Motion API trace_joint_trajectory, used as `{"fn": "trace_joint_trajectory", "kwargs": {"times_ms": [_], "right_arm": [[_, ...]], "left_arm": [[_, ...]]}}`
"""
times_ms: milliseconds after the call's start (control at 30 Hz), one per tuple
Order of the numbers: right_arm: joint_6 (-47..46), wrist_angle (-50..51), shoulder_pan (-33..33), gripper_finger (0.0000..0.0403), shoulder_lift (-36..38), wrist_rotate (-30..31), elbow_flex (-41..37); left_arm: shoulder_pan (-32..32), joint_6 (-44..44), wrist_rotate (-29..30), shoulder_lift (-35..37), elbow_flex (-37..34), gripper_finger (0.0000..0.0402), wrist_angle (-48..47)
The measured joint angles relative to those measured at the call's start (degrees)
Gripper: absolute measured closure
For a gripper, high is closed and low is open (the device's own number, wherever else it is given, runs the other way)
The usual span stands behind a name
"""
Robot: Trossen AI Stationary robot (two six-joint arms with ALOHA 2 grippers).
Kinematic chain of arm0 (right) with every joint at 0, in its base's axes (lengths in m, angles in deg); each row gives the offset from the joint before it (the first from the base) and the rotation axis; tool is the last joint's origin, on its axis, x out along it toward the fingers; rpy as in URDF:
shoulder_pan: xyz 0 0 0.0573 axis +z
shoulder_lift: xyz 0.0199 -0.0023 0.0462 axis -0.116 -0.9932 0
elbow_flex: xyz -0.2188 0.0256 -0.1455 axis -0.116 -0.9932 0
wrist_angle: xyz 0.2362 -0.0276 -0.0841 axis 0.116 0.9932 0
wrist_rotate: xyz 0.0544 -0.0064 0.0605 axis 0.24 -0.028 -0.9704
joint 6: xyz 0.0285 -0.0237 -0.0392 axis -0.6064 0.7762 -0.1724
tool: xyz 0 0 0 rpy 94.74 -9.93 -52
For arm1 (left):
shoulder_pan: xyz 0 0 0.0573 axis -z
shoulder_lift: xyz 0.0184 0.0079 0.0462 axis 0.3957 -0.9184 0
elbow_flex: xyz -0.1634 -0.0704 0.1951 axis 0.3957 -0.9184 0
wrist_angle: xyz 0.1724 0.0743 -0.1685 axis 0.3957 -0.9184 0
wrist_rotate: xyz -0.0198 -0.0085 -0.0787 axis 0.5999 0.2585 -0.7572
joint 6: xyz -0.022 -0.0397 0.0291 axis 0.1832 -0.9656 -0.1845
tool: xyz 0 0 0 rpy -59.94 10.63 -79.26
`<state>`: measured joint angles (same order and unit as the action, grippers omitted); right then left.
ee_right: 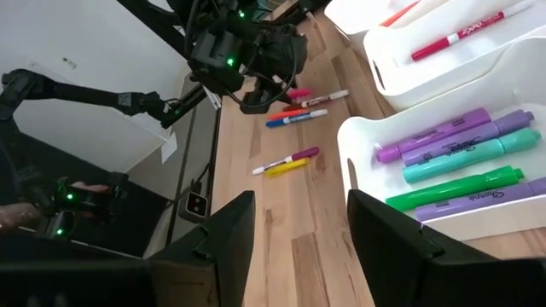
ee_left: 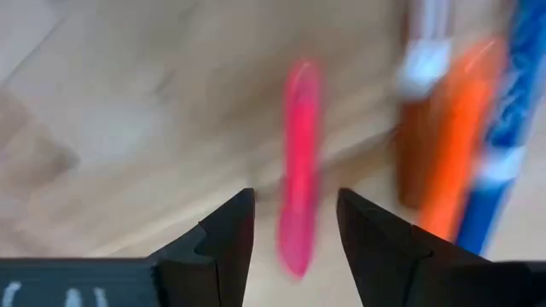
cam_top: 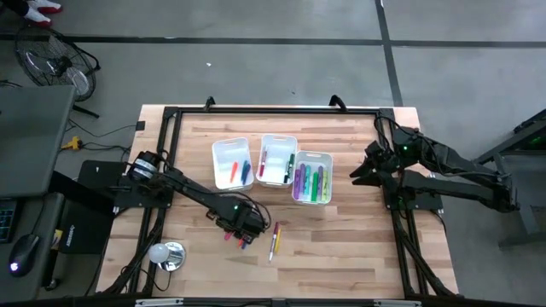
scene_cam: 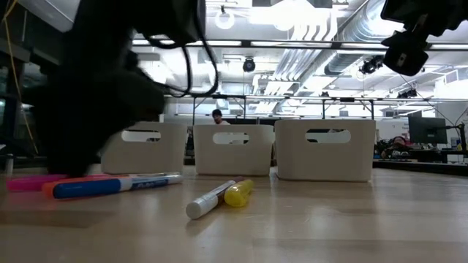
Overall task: Pick & Place Markers
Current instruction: Put the pink pen into the left white bin
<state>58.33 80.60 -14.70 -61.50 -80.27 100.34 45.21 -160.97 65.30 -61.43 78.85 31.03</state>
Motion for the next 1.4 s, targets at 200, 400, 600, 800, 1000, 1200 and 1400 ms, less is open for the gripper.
{"fn": "trace_joint_trajectory", "kwargs": {"times_ms": [200,400,600,800,1000,1200,1400], "right_arm": [[0.82,0.82,0.0,0.0226,0.0,0.03,0.0],[1.09,0.87,0.0,0.0226,0.02,0.17,0.02],[1.24,0.87,0.0,0.0226,0.02,0.22,0.0],[1.55,0.87,0.0,0.0226,0.0,0.59,0.0],[1.58,0.87,0.0,0.0226,0.0,1.89,0.0],[1.57,0.87,0.0,0.0226,0.0,2.01,0.0],[1.55,0.87,0.0,0.0226,0.0,2.06,0.02]], "left_arm": [[1.11,1.43,-2.3,0.14,-1.61,0.0238,2.42],[1.02,0.88,-1.11,0.27,-2.48,0.0238,3.91],[-0.99,2.29,-0.85,0.16,-2.53,0.0238,3.97],[-1.6,5.23,-1.65,0.12,-2.55,0.0238,4.08],[-2.22,5.28,-0.45,0.1,-2.59,0.0238,4.57],[-2.68,8.19,-1.7,0.05,-2.58,0.0238,4.36],[-2.72,9.45,-1.72,0.05,-2.57,0.0238,4.02]]}}
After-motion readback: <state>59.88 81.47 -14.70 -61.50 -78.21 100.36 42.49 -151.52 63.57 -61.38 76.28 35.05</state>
